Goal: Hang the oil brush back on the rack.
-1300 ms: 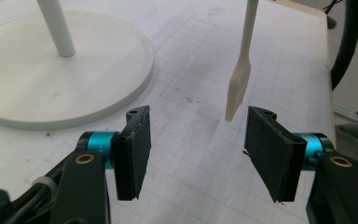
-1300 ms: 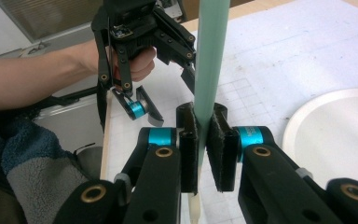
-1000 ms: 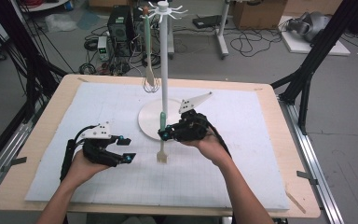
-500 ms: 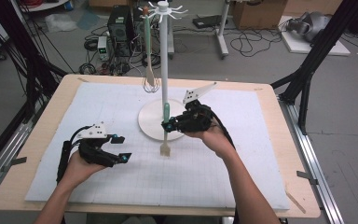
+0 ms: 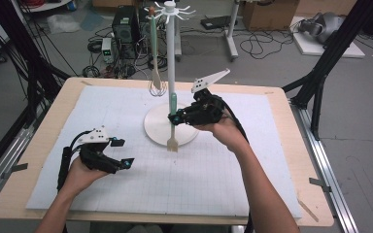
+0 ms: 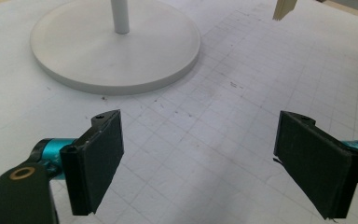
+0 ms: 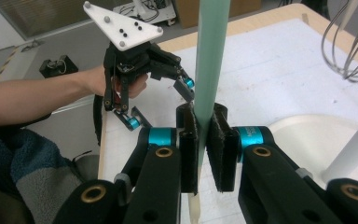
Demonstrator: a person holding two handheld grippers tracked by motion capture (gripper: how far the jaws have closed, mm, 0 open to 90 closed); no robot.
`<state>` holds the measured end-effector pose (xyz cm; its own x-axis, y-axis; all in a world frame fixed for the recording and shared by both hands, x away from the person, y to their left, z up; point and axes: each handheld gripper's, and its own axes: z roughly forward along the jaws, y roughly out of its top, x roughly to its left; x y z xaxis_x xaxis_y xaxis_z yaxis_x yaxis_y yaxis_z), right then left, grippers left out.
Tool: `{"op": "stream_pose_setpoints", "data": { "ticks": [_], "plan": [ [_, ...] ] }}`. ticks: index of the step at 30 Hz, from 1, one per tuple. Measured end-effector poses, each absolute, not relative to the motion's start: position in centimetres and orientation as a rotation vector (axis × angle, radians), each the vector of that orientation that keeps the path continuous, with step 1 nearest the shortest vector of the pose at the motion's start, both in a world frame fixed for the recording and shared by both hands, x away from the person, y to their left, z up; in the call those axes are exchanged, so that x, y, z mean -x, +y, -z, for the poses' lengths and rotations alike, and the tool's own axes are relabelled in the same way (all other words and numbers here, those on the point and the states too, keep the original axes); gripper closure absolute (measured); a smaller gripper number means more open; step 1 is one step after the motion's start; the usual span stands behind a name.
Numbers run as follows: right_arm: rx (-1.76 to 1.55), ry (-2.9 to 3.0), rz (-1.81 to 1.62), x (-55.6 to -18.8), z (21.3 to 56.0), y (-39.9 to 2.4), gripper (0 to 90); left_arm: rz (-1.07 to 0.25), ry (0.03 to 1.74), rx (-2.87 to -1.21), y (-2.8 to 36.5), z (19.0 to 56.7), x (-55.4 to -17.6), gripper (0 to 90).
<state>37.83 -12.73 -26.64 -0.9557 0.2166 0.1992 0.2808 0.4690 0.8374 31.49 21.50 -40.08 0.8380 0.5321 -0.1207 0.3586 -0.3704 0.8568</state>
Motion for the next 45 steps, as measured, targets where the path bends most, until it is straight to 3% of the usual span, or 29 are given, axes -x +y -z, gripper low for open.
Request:
{"op": "stream_pose_setpoints", "data": {
  "ticks": [27, 45],
  "plan": [
    [0.454, -2.649, 1.534, -40.3, 21.8, -12.7, 83.4, -0.25, 0.711, -1.968, 22.0, 40.5, -31.7, 2.2],
    [0.427, -2.658, 1.543, -41.4, 18.8, -11.9, 83.4, -0.264, 0.718, -1.961, 22.3, 40.5, -31.7, 1.7]
  ]
}}
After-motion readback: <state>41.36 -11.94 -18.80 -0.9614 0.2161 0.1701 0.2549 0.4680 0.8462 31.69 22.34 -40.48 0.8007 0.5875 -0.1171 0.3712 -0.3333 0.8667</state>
